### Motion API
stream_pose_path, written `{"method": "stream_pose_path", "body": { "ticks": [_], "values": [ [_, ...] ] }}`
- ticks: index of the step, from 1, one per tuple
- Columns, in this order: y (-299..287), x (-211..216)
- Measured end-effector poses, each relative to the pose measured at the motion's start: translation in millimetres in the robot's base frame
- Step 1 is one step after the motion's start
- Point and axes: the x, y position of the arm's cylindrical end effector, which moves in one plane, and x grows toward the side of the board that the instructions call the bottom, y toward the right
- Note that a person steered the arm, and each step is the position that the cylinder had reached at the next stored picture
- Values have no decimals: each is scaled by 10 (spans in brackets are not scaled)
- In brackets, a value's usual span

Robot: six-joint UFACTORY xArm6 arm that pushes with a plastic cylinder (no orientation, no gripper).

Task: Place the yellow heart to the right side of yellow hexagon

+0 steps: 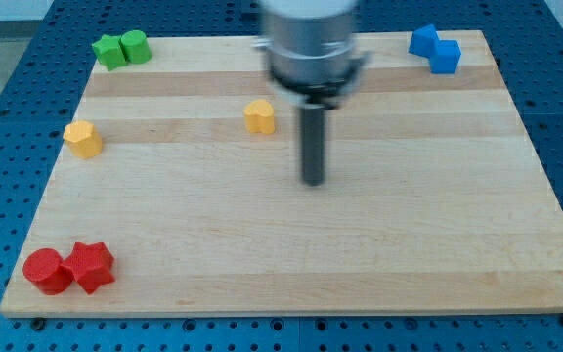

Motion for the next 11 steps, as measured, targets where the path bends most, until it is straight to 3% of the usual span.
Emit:
{"method": "stream_pose_path", "body": {
  "ticks": [1, 2, 4, 6, 7, 8, 9, 11],
  "values": [
    [411, -631],
    [83, -988],
    [-1041, -971],
    [-1807, -926],
    [-1575, -1001],
    [-927, -1062],
    [-763, -774],
    [-1318, -660]
  ]
}}
